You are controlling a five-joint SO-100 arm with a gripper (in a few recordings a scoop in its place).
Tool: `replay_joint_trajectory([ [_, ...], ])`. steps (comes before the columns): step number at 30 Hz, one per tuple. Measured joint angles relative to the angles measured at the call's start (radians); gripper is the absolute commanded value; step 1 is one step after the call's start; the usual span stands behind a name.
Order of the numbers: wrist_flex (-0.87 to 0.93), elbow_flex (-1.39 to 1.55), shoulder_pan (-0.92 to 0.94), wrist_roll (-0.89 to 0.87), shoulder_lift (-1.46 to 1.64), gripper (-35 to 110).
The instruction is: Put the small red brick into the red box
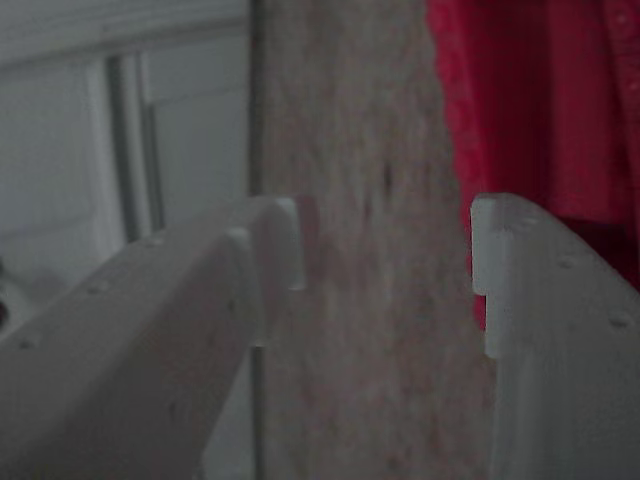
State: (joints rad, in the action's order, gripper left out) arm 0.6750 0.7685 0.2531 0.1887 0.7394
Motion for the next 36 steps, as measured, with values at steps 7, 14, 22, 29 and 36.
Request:
replay_joint_trajectory([
  [7,0.052,0.034,0.000,0.005,0.032,0],
  [14,0.055,0.495,-0.023,-0.017,0.477,0],
  [22,0.124,1.367,-0.169,-0.006,1.236,0],
  [29,0.224,1.930,-0.227,-0.064,1.853,0],
  [36,0.430,2.108,-0.239,-0.118,2.264,0],
])
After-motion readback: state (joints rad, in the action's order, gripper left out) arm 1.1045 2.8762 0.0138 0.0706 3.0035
